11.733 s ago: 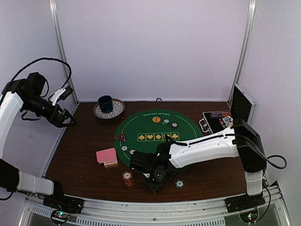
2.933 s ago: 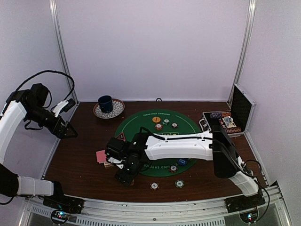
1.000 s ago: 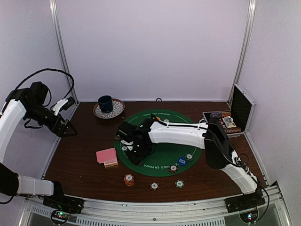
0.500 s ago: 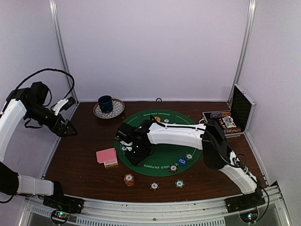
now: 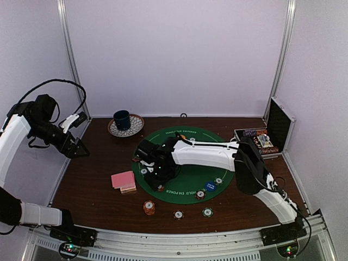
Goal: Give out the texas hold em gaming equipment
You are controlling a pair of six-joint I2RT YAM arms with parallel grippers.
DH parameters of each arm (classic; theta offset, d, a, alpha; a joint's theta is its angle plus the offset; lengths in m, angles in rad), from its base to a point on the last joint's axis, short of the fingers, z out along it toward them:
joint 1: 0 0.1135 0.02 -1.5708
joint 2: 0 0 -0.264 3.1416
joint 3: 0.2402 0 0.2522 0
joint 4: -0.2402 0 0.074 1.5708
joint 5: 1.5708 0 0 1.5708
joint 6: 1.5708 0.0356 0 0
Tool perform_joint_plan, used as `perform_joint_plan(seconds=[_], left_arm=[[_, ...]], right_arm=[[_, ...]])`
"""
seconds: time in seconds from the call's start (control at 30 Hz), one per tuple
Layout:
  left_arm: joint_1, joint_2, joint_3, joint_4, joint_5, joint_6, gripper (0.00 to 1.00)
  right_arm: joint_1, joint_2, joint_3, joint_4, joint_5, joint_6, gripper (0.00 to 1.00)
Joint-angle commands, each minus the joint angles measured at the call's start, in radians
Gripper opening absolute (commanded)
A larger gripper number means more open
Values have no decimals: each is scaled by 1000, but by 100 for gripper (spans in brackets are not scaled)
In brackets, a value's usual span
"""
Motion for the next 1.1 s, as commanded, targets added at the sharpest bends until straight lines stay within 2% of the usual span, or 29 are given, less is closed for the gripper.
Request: perform_joint_plan(seconds=[0.0,0.17,0.37,0.5,0.7,1.07], left_arm=[[7,-17,28,3,5,7,98],[7,-18,36,2,9,9,98],[7,-19,22,1,16,14,98],[7,-16,10,2,25,17,98],[7,-16,24,-4,34,14,98],[7,-7,35,-14,47,12,98]], right_arm=[[4,-121,-41,6,59,-2,64],[59,-214,-76,-22,71,-26,67],[145,-254,-125,-28,14,-37,77],[184,-225,-120,-30,-22,-48,84],[195,-164,-86,-42,-40,-53,87],[195,-105,-85,-47,-26,-66,87]])
